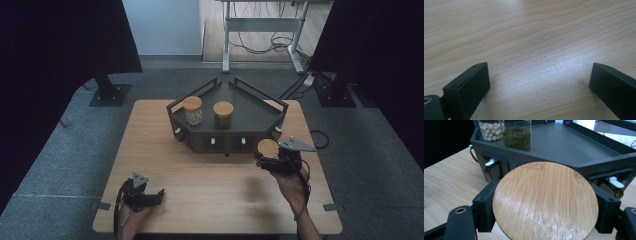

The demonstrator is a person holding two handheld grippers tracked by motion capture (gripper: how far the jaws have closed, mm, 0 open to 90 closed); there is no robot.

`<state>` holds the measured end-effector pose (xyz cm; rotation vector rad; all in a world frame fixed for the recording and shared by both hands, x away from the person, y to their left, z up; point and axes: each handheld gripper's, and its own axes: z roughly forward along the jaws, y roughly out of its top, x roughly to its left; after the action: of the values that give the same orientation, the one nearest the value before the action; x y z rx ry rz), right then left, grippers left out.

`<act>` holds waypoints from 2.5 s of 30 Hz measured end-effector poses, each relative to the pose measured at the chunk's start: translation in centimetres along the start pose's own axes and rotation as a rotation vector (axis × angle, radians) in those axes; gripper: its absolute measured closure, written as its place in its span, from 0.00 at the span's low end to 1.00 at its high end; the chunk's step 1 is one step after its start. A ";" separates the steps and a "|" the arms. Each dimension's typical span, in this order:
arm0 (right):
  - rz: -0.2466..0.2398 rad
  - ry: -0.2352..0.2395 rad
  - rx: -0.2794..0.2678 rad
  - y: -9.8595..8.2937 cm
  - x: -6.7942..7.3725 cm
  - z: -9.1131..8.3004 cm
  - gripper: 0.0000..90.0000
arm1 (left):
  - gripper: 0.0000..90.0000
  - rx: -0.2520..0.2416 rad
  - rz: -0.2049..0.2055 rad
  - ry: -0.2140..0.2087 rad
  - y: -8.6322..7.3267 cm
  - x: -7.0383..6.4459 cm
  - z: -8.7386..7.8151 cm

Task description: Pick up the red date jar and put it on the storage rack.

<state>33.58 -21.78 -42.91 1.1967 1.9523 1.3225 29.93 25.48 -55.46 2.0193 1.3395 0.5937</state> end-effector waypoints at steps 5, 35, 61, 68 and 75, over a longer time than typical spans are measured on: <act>-0.003 0.000 0.001 0.4 0.0 0.2 0.25 | 0.03 0.000 0.001 0.000 0.0 0.0 0.0; -0.007 -0.005 -0.001 3.2 -0.5 1.4 0.25 | 0.03 0.001 0.002 -0.002 0.0 0.0 0.0; -0.033 -0.026 0.003 5.8 -0.8 2.6 0.25 | 0.03 0.001 0.003 -0.004 0.0 0.0 0.0; -0.035 -0.033 0.000 6.4 -0.9 2.9 0.25 | 0.03 0.001 0.004 -0.003 0.0 0.0 0.0; -0.035 -0.038 0.002 6.9 -1.1 3.2 0.25 | 0.03 0.001 0.004 -0.003 0.0 0.0 0.0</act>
<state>39.32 -20.18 -38.03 1.1745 1.9401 1.2711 29.95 25.51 -55.45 2.0230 1.3348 0.5909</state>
